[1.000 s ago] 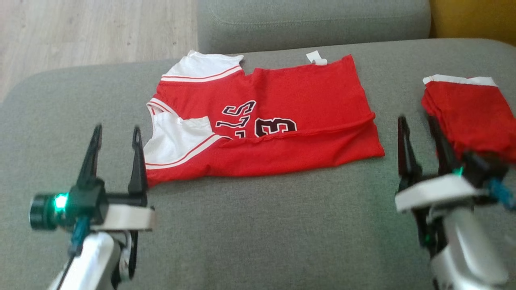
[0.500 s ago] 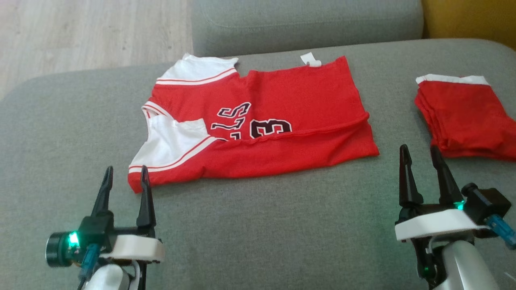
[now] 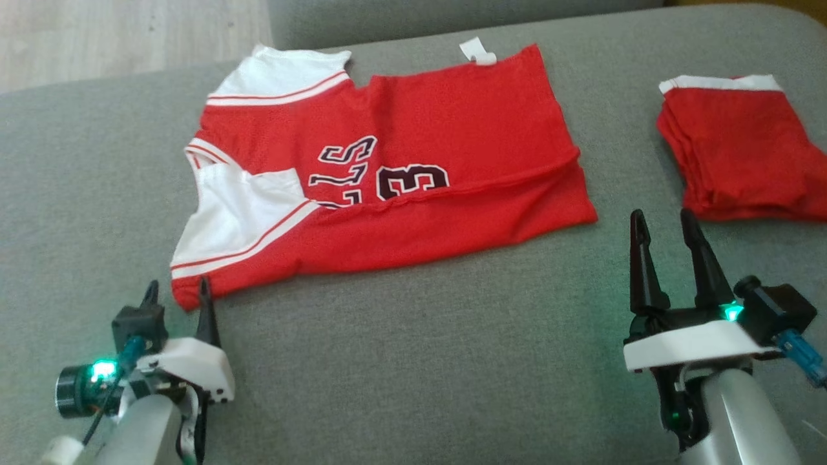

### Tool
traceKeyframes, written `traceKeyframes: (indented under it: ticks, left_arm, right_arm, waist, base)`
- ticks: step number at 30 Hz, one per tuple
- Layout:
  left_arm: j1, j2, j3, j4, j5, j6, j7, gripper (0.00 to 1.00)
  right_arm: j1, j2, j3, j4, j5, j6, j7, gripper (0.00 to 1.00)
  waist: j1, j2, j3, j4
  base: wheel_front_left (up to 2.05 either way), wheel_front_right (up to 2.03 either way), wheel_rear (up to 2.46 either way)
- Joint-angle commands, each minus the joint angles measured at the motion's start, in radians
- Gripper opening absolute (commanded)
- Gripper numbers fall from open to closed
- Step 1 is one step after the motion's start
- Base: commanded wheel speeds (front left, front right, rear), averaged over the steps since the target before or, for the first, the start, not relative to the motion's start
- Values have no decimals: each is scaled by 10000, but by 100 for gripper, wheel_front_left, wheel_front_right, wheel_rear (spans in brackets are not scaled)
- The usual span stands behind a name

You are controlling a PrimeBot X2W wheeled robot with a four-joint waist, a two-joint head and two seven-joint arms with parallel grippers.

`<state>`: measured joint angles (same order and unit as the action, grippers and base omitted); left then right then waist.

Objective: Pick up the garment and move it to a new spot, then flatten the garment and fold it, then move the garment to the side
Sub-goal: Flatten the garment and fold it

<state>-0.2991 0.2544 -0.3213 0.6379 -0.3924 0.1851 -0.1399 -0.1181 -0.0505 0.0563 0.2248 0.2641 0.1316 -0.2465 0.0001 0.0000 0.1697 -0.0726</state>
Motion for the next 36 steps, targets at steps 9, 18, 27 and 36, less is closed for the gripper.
traceKeyframes:
  ticks: [9,18,27,36]
  left_arm:
    - [-936,334,100,1147,-45,-127,1165,67]
    - [-1228,379,-39,482,202,-61,98,0]
    - [-1685,469,-276,-1347,779,-151,-1101,0]
    - [-1565,428,-442,-2192,1031,-244,-1201,0]
  right_arm:
    - [-466,2,285,-362,62,-9,-65,100]
    - [-732,2,183,-118,-173,-9,63,100]
    - [-1874,3,-90,1265,-864,-9,1733,100]
    - [-3238,3,-422,3724,-1304,-9,3057,100]
  waist:
    - [-1,0,429,-355]
    - [-1,0,254,-183]
    - [-1,0,277,240]
    - [-1,0,494,622]
  base:
    - [0,0,0]
    - [0,0,0]
    - [0,0,0]
    - [0,0,0]
